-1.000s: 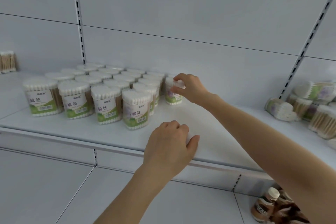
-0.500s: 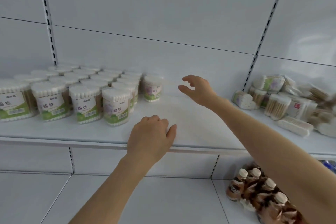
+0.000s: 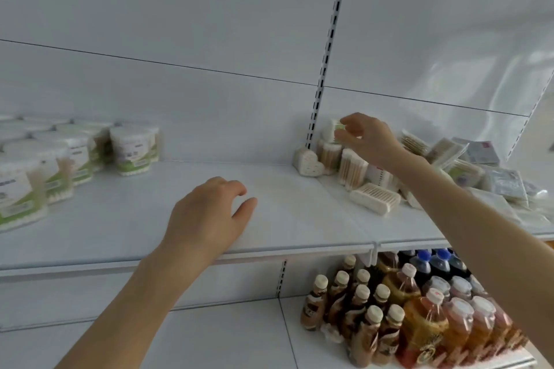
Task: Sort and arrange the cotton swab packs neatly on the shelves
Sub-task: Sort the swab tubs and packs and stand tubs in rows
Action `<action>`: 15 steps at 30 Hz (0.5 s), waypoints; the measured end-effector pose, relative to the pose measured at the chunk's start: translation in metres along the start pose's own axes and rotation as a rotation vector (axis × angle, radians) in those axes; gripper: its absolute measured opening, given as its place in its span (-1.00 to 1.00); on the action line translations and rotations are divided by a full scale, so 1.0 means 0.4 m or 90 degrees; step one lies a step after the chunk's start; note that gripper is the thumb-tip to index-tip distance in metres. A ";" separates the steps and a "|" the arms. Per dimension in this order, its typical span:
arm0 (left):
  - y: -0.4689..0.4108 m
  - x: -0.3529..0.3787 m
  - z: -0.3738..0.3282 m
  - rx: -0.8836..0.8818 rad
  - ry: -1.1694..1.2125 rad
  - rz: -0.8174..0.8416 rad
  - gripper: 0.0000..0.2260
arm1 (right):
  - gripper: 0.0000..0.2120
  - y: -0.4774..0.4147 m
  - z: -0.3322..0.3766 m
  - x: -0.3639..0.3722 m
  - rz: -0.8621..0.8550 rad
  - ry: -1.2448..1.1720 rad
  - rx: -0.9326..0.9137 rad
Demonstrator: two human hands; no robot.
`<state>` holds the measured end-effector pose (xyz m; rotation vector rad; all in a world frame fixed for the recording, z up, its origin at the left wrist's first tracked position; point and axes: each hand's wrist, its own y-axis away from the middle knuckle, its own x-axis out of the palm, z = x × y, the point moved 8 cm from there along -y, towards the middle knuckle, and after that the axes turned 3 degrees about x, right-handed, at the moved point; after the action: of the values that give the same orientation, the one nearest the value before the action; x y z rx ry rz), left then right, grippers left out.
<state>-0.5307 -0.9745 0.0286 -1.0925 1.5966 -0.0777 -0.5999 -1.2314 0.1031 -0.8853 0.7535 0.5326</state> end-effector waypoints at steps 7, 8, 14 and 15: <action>-0.041 0.107 -0.100 -0.020 0.015 -0.021 -0.67 | -0.63 -0.085 -0.016 0.071 0.096 0.048 -0.078; -0.044 0.111 -0.102 -0.031 0.018 -0.030 -0.67 | -0.61 -0.098 -0.012 0.102 0.122 0.049 -0.087; -0.048 0.106 -0.100 -0.073 0.019 -0.084 -0.71 | -0.59 -0.131 -0.012 0.273 0.244 0.198 -0.121; -0.050 0.102 -0.099 -0.072 0.024 -0.091 -0.71 | -0.64 -0.133 -0.013 0.278 0.237 0.197 -0.124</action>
<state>-0.5475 -1.0322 0.0240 -1.2995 1.5704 -0.1039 -0.4950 -1.2521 0.0412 -1.0282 1.1759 0.8184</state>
